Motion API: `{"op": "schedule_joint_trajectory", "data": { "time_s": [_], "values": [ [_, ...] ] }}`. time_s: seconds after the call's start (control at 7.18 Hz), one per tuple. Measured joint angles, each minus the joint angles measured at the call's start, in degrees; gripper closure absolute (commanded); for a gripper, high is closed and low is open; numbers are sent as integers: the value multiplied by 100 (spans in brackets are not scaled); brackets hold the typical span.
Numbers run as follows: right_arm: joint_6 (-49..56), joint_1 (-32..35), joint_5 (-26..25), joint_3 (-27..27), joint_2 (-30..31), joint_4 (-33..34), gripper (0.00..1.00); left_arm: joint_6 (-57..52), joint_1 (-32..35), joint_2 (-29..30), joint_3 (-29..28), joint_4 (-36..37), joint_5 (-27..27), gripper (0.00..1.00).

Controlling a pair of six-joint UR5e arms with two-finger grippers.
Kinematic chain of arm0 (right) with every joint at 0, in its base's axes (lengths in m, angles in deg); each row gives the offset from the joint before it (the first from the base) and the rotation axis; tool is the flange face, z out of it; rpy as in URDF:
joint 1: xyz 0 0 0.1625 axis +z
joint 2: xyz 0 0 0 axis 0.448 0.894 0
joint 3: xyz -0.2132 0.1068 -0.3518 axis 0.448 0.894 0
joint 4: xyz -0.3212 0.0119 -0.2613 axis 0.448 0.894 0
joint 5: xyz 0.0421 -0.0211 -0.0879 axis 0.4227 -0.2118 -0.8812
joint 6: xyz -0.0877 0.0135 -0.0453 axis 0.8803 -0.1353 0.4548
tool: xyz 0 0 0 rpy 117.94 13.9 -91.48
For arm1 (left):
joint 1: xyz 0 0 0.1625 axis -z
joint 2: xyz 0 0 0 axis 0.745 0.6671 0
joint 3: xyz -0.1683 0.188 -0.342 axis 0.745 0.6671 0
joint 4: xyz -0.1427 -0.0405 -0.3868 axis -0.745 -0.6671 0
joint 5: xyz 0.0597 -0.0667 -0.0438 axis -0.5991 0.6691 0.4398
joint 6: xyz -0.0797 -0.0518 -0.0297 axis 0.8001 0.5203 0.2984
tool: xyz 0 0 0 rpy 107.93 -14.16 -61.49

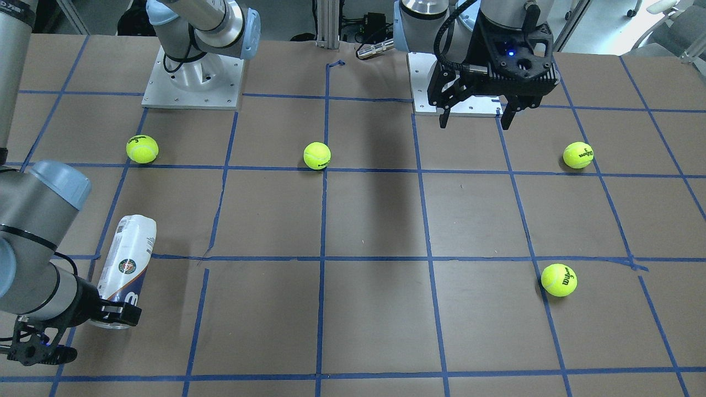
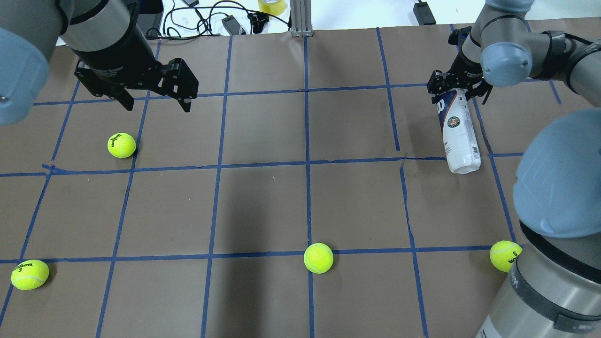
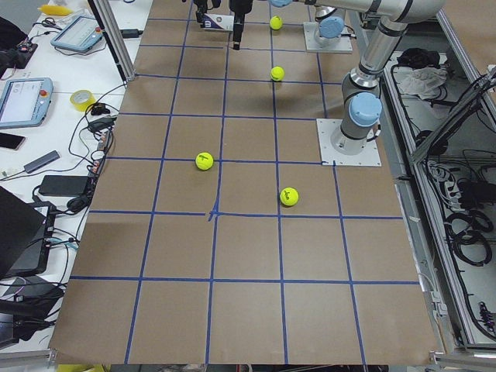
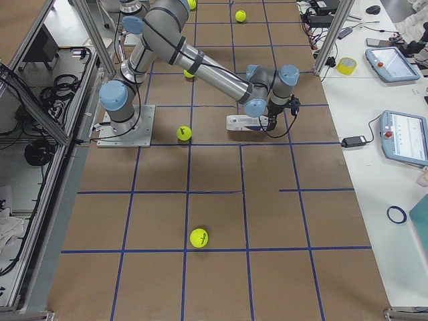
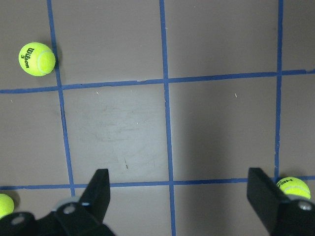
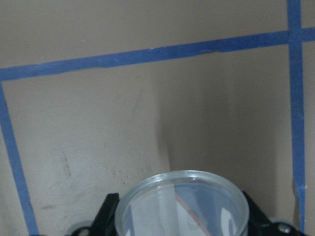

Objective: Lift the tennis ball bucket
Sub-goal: 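Lift the can with the right gripper and carry it toward the table center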

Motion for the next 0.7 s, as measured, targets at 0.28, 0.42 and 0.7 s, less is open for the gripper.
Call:
{"op": "schedule_joint_trajectory", "data": {
  "time_s": [0.28,0.42,0.7],
  "values": [
    [479,283,61,-6,198,-51,63,-3,0,0,0,0,0,0],
    [732,555,24,-11,416,-120,63,-1,0,0,0,0,0,0],
    [990,1269,-52,-17,726,-130,82,1,0,0,0,0,0,0]
  ]
}}
